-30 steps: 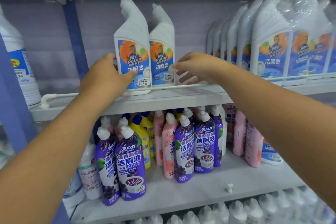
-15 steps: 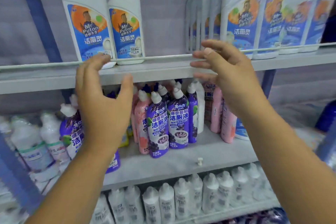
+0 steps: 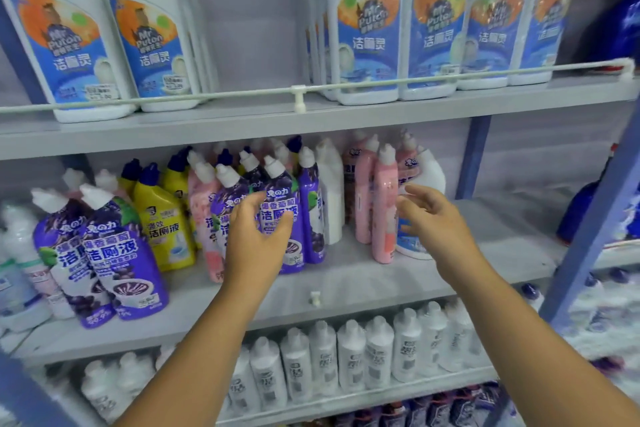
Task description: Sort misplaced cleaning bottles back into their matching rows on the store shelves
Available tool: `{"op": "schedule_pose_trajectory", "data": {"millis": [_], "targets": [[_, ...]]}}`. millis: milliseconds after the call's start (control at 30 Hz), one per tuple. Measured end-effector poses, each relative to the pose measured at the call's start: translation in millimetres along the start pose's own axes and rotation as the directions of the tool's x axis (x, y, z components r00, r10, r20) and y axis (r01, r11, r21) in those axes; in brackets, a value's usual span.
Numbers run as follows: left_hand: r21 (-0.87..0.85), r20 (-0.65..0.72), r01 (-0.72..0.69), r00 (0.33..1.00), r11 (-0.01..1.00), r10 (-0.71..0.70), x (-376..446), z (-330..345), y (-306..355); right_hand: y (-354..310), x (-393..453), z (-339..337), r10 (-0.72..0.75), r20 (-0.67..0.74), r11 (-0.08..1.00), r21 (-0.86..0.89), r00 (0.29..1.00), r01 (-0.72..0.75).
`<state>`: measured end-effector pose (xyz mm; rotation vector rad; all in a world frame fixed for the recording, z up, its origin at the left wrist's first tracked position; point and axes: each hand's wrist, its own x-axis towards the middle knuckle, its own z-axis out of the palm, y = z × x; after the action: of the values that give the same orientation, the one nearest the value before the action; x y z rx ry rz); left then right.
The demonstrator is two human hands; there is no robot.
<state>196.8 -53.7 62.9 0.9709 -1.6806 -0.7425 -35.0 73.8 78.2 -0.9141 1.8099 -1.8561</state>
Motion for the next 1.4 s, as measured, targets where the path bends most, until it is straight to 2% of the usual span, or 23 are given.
{"op": "schedule_pose_trajectory", "data": {"millis": [133, 233, 400, 467, 567, 667, 767, 867, 967, 1067, 1100, 1133, 1233, 1333, 1400], "targets": [[-0.042, 0.038, 0.045, 0.998, 0.998, -0.043, 7, 28, 10, 7, 23, -15, -0.008, -0.079, 0.999, -0.032, 0.997, 0.006], [-0.1, 0.069, 0.05, 0.997, 0.994, -0.043, 15, 51, 15, 10, 44, -22, -0.075, -0.152, 0.994, -0.085, 0.985, 0.063], [-0.128, 0.08, -0.015, 0.996, 0.992, 0.025, 45, 85, 22, 16, 80, -25, -0.249, -0.259, 0.929, -0.338, 0.933, 0.154], [-0.113, 0.061, -0.038, 0.997, 0.993, 0.045, 60, 102, 27, 17, 94, -27, -0.266, -0.239, 0.906, -0.393, 0.934, 0.157], [-0.021, 0.073, -0.072, 0.995, 0.997, 0.074, 77, 131, 36, 22, 109, -30, -0.208, -0.168, 0.923, -0.358, 0.964, 0.137], [0.083, 0.09, 0.002, 0.996, 0.997, -0.009, 87, 161, 39, 31, 116, -30, -0.192, -0.101, 0.926, -0.348, 0.976, 0.146], [0.089, 0.09, 0.077, 0.992, 0.993, -0.085, 95, 185, 36, 38, 122, -32, -0.152, -0.074, 0.941, -0.317, 0.986, 0.121], [0.084, -0.004, 0.126, 0.992, 0.988, -0.126, 115, 200, 40, 42, 127, -38, -0.139, -0.036, 0.942, -0.312, 0.99, 0.121], [0.144, -0.073, 0.243, 0.969, 0.959, -0.235, 136, 203, 51, 44, 131, -43, -0.146, 0.012, 0.947, -0.287, 0.989, 0.144], [0.069, -0.189, 0.34, 0.927, 0.938, -0.323, 146, 203, 59, 47, 137, -47, -0.136, 0.056, 0.954, -0.261, 0.989, 0.146], [0.067, -0.23, 0.338, 0.921, 0.939, -0.316, 145, 203, 61, 48, 138, -49, -0.134, 0.074, 0.957, -0.251, 0.988, 0.148], [0.159, -0.235, 0.309, 0.934, 0.938, -0.268, 143, 202, 59, 48, 138, -50, -0.131, 0.094, 0.959, -0.242, 0.987, 0.15], [0.317, -0.129, 0.141, 0.986, 0.938, -0.105, 134, 204, 41, 48, 140, -56, -0.13, 0.143, 0.971, -0.18, 0.981, 0.155], [0.228, -0.13, 0.029, 0.992, 0.973, 0.001, 114, 206, 29, 45, 142, -64, -0.142, 0.18, 0.969, -0.176, 0.973, 0.173], [0.234, -0.125, -0.009, 0.991, 0.972, 0.039, 99, 204, 30, 44, 142, -70, -0.151, 0.197, 0.968, -0.171, 0.969, 0.185]]}}
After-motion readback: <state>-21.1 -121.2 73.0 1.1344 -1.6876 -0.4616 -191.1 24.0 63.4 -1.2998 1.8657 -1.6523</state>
